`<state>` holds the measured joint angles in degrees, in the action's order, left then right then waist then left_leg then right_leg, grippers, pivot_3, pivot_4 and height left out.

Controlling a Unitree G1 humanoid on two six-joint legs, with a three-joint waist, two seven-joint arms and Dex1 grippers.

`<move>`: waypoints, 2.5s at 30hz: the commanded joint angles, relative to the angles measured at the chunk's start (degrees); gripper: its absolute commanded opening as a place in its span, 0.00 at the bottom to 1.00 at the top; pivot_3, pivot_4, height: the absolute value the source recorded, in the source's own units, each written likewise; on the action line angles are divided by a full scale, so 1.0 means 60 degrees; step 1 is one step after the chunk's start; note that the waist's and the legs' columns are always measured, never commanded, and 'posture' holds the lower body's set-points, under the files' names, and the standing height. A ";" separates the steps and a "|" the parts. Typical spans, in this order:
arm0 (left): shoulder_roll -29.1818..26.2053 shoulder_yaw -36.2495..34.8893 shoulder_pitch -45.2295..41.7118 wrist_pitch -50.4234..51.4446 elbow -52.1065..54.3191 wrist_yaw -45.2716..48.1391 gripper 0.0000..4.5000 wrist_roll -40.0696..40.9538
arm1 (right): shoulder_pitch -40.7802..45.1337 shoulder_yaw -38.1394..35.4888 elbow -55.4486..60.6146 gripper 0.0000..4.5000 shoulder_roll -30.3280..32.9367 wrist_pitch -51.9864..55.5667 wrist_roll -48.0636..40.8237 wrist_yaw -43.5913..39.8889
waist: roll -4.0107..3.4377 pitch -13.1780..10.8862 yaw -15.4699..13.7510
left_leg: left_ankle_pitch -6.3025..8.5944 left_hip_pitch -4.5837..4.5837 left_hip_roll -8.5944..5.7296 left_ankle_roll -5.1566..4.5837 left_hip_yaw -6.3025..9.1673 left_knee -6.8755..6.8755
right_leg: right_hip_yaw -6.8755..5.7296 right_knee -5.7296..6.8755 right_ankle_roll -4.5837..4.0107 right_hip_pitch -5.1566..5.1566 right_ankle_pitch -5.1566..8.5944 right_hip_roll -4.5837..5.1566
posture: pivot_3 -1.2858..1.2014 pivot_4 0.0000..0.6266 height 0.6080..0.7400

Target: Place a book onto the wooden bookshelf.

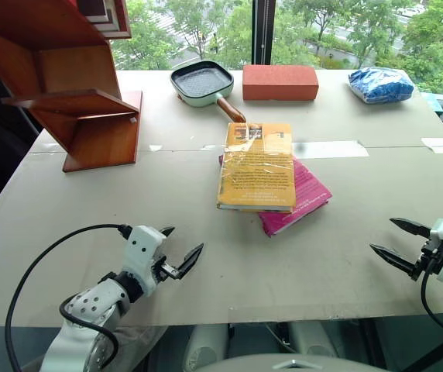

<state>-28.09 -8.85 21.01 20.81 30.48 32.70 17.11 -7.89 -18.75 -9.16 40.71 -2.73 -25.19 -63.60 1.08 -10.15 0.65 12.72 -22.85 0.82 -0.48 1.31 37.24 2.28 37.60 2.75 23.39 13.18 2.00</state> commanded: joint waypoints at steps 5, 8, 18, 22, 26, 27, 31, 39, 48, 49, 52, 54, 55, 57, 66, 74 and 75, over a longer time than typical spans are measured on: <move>-0.0025 -0.0296 0.0130 -0.0466 0.0031 0.0304 0.98 0.0320 | 0.0341 0.0053 -0.0066 1.00 0.0036 -0.0109 -0.0057 -0.0173 | 0.0000 0.0000 0.0015 | 0.0000 -0.0001 0.0002 0.0000 0.0002 -0.0001 | 0.0009 0.0002 0.0000 0.0005 0.0000 0.0001 | 0.52 0.24 1.00; -0.0084 -0.0333 0.0195 -0.0526 -0.0013 0.0393 0.98 0.0332 | 0.0340 0.0059 -0.0059 1.00 0.0026 -0.0110 -0.0066 -0.0196 | 0.0000 0.0000 0.0011 | 0.0000 -0.0004 0.0002 0.0000 -0.0003 -0.0006 | 0.0007 0.0000 0.0000 0.0008 0.0000 -0.0001 | 0.52 0.24 1.00; -0.0201 -0.0534 -0.0078 -0.0458 -0.0308 0.0649 0.98 0.0443 | 0.0368 0.0006 0.0212 1.00 -0.0028 -0.0018 -0.0156 -0.0108 | 0.0001 -0.0001 0.0011 | 0.0000 -0.0007 0.0003 0.0000 -0.0003 -0.0007 | 0.0008 -0.0002 0.0000 0.0012 0.0000 -0.0002 | 0.52 0.24 1.00; -0.0346 -0.0694 -0.0604 -0.0136 -0.0597 0.0753 0.98 0.0809 | 0.0414 -0.0040 0.0734 1.00 -0.0118 0.0227 -0.0376 0.0092 | -0.0001 -0.0001 0.0009 | 0.0000 -0.0007 0.0004 0.0000 -0.0001 -0.0008 | 0.0008 0.0000 0.0000 0.0013 0.0000 -0.0002 | 0.52 0.24 1.00; -0.0783 -0.1108 -0.1677 0.1557 -0.0950 0.1303 0.98 0.2528 | 0.0317 -0.0036 0.2128 1.00 -0.0129 0.1216 -0.1148 0.0241 | -0.0001 -0.0002 0.0007 | 0.0000 -0.0009 0.0007 -0.0001 0.0004 -0.0008 | 0.0004 0.0003 0.0001 0.0015 0.0000 -0.0006 | 0.52 0.24 1.00; -0.0987 -0.1190 -0.2001 0.1947 -0.1134 0.1566 0.98 0.2930 | 0.0325 -0.0071 0.2478 1.00 -0.0150 0.1462 -0.1372 0.0329 | -0.0001 -0.0002 0.0009 | 0.0000 -0.0011 0.0008 -0.0001 0.0007 -0.0008 | 0.0002 0.0004 0.0001 0.0015 0.0000 -0.0008 | 0.52 0.24 1.00; -0.1543 -0.1366 -0.3936 0.3135 -0.2624 0.2209 0.98 0.4090 | 0.0359 -0.0252 0.3683 1.00 -0.0208 0.2347 -0.2193 0.0769 | -0.0002 -0.0004 -0.0023 | 0.0000 -0.0015 0.0008 -0.0001 0.0003 -0.0007 | -0.0006 0.0005 0.0002 0.0017 0.0000 -0.0017 | 0.52 0.24 1.00; -0.1648 0.0283 -0.8607 0.5529 -0.7547 0.4515 0.98 0.4301 | -0.0052 -0.0389 0.6419 1.00 -0.0126 0.3760 -0.3417 0.1768 | 0.0020 -0.0008 0.0047 | 0.0000 -0.0035 -0.0044 -0.0002 0.0015 -0.0002 | -0.0012 -0.0001 0.0028 0.0012 -0.0001 -0.0011 | 0.52 0.24 1.00; -0.0758 0.2273 -1.2715 0.5320 -1.3968 0.7529 0.98 0.2204 | -0.0215 -0.0737 0.7172 1.00 0.0126 0.4033 -0.3567 0.1990 | 0.0034 -0.0015 0.0005 | 0.0001 -0.0138 -0.0061 -0.0006 0.0092 0.0029 | -0.0102 -0.0002 0.0061 0.0066 -0.0013 -0.0012 | 0.52 0.24 1.00; -0.0646 0.2465 -1.2925 0.5162 -1.4286 0.7813 0.98 0.1918 | -0.0234 -0.0811 0.7220 1.00 0.0172 0.4087 -0.3629 0.2010 | 0.0035 -0.0016 0.0006 | 0.0001 -0.0144 -0.0064 -0.0006 0.0093 0.0030 | -0.0105 -0.0002 0.0061 0.0068 -0.0013 -0.0010 | 0.52 0.24 1.00; -0.0292 0.3058 -1.3405 0.4889 -1.4954 0.8711 0.98 0.1143 | -0.0271 -0.0965 0.7385 1.00 0.0298 0.4253 -0.3726 0.2153 | 0.0036 -0.0017 0.0003 | 0.0001 -0.0153 -0.0067 -0.0005 0.0097 0.0029 | -0.0108 -0.0005 0.0056 0.0072 -0.0015 -0.0005 | 0.52 0.24 1.00; -0.0126 0.3313 -1.3590 0.4831 -1.5149 0.9338 0.98 0.0815 | -0.0251 -0.1005 0.7486 1.00 0.0355 0.4358 -0.3807 0.2260 | 0.0037 -0.0018 0.0030 | 0.0001 -0.0156 -0.0067 -0.0006 0.0102 0.0028 | -0.0112 -0.0007 0.0054 0.0072 -0.0015 -0.0004 | 0.52 0.24 1.00; -0.0054 0.3340 -1.3659 0.4782 -1.5247 0.9497 0.98 0.0692 | -0.0237 -0.1021 0.7517 1.00 0.0376 0.4397 -0.3843 0.2300 | 0.0039 -0.0019 0.0036 | 0.0001 -0.0156 -0.0067 -0.0005 0.0102 0.0028 | -0.0110 -0.0006 0.0054 0.0073 -0.0016 -0.0004 | 0.52 0.24 1.00; 0.0136 0.3162 -1.3795 0.4539 -1.5502 0.9344 0.98 0.0521 | -0.0137 -0.1072 0.7531 1.00 0.0377 0.4478 -0.3946 0.2422 | 0.0039 -0.0019 0.0029 | 0.0001 -0.0154 -0.0066 -0.0006 0.0104 0.0028 | -0.0111 -0.0004 0.0054 0.0074 -0.0015 -0.0004 | 0.52 0.24 1.00; 0.0132 0.2177 -1.4027 0.4467 -1.5655 0.9118 0.39 0.0403 | 0.0250 -0.1064 0.7631 1.00 0.0409 0.4766 -0.4272 0.2833 | 0.0042 -0.0020 0.0013 | 0.0001 -0.0156 -0.0066 -0.0006 0.0115 0.0030 | -0.0120 0.0005 0.0056 0.0073 -0.0015 -0.0003 | 0.52 0.24 1.00; -0.0542 0.0552 -1.2962 0.6722 -1.0782 0.8203 0.01 0.2081 | 0.0652 -0.0994 0.7380 1.00 0.0466 0.4831 -0.4334 0.2819 | 0.0047 -0.0027 0.0033 | 0.0001 -0.0156 -0.0051 -0.0006 0.0117 0.0028 | -0.0121 0.0009 0.0043 0.0076 -0.0023 -0.0001 | 0.52 0.24 1.00; -0.0497 0.0158 -1.2732 0.6666 -0.9785 0.7613 0.01 0.2244 | 0.0768 -0.0936 0.7311 1.00 0.0464 0.4817 -0.4310 0.2797 | 0.0046 -0.0027 0.0025 | 0.0001 -0.0156 -0.0047 -0.0006 0.0117 0.0027 | -0.0121 0.0008 0.0037 0.0076 -0.0027 -0.0001 | 0.52 0.24 1.00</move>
<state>-31.00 -4.15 -55.80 60.02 -36.72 82.19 27.33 -4.38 -23.35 34.50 42.92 26.55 -50.31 -46.83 1.35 -10.31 0.81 12.72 -23.78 0.60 -0.51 2.00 37.41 1.57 37.66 2.91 23.85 12.99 2.03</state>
